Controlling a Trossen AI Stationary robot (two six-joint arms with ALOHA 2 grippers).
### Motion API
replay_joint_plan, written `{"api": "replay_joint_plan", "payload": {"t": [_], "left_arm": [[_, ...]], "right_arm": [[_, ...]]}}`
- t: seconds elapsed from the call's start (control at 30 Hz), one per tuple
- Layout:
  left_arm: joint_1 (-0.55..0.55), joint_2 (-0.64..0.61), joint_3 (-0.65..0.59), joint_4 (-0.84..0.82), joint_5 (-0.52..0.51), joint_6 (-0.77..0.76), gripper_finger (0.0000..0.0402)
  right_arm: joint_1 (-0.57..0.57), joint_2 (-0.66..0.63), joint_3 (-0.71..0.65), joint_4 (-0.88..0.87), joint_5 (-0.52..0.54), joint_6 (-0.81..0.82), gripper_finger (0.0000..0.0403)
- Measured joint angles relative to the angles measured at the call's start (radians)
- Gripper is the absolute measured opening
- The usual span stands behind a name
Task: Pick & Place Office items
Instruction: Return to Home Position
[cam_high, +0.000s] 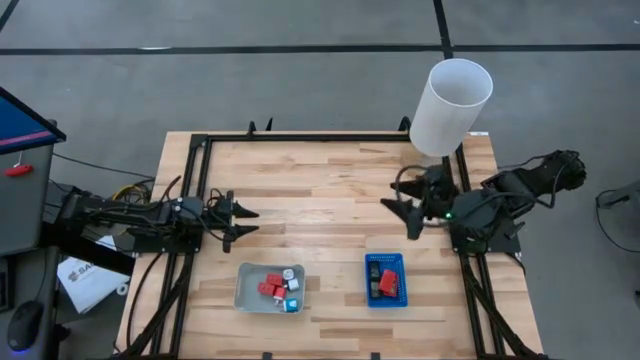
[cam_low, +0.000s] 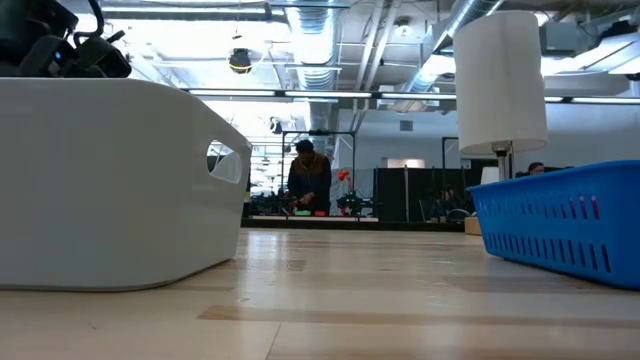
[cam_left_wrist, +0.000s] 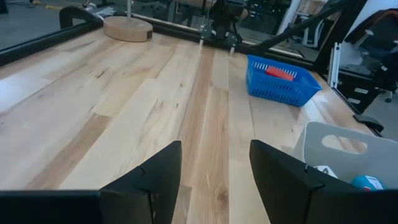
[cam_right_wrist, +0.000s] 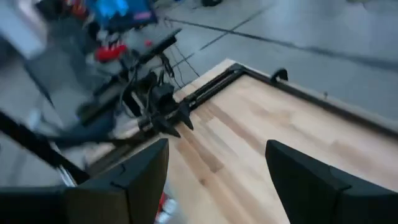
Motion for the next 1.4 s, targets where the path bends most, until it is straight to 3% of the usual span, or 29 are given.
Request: {"api": "replay_joint_plan", "payload": {"t": [0.17, 0.3, 0.4, 0.6, 0.9, 1.2, 1.4], "left_arm": [[0.000, 0.000, 0.000, 0.003, 0.000, 0.000, 0.0186], [0.000, 0.000, 0.000, 0.004, 0.000, 0.000, 0.0186], [0.000, 0.000, 0.000, 0.004, 0.000, 0.000, 0.0186], [0.000, 0.000, 0.000, 0.005, 0.000, 0.000, 0.0186], [0.000, 0.000, 0.000, 0.005, 0.000, 0.000, 0.0186], [0.000, 0.000, 0.000, 0.005, 0.000, 0.000, 0.0186], [0.000, 0.000, 0.000, 0.005, -0.001, 0.000, 0.0186]], "right_arm": [[-0.082, 0.060, 0.000, 0.071, -0.188, -0.319, 0.0260], [-0.194, 0.125, 0.000, 0.198, -0.497, -0.535, 0.0260], [-0.272, 0.177, 0.000, 0.241, -0.720, -0.645, 0.0260], [-0.383, 0.149, -0.117, 0.245, -0.958, -0.705, 0.0260], [-0.339, -0.260, -0.528, 0.348, -0.980, -0.614, 0.0260], [-0.378, -0.691, -0.952, 0.457, -0.849, -0.534, 0.0260], [-0.392, -0.933, -1.149, 0.459, -0.754, -0.452, 0.0260]]}}
